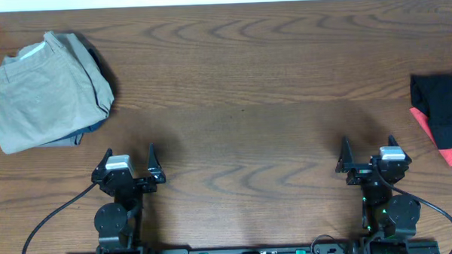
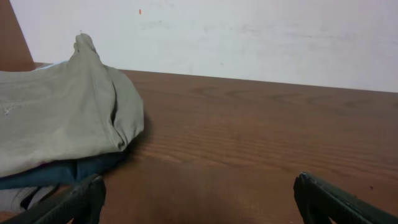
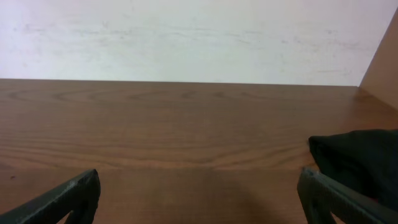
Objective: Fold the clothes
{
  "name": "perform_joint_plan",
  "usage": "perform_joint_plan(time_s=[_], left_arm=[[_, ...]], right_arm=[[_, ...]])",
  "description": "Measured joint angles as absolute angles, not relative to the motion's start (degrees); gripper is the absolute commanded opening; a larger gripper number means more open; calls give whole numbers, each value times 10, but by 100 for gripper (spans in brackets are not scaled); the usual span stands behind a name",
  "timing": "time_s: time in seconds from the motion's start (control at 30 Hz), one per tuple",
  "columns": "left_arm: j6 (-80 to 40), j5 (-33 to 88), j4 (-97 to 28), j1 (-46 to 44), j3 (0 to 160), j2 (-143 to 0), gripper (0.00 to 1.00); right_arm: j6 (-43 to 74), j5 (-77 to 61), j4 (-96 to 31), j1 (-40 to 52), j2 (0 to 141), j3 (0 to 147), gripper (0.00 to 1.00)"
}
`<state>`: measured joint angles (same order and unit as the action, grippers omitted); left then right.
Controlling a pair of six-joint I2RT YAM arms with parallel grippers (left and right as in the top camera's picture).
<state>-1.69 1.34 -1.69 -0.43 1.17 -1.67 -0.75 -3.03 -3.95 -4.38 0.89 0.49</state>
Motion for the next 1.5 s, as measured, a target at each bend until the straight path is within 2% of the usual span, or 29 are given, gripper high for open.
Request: perform_joint_plan(time_s=[0.97, 1.17, 1.5], left_arm=[[-17, 13, -17, -4, 12, -17, 98], [-17, 13, -17, -4, 12, -17, 98], [-47, 12, -34, -4, 24, -25, 98]], right_arm=[[-8, -30, -39, -44, 9, 5, 99], [-9, -29, -7, -44, 9, 4, 99], [43, -59, -17, -44, 11, 6, 99]])
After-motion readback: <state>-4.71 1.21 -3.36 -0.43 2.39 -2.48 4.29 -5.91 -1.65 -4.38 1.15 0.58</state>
